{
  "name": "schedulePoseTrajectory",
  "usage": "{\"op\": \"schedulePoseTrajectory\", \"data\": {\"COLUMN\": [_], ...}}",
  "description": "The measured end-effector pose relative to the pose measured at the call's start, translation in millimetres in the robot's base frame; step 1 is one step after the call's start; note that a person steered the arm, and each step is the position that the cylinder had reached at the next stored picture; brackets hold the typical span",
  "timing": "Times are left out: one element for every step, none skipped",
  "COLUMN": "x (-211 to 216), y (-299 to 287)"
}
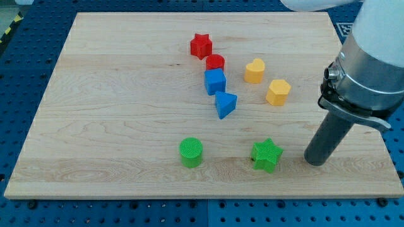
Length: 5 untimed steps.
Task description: Move the green star close to the green circle
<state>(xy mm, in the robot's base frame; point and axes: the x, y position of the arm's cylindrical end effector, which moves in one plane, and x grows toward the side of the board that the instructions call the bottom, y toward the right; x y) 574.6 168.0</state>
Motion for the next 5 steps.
{"op": "schedulePoseTrajectory", "data": {"x": [0.0, 0.0, 0.0, 0.0, 0.0], "y": [-20.0, -46.6, -66.3, -73.6, -81.1]}}
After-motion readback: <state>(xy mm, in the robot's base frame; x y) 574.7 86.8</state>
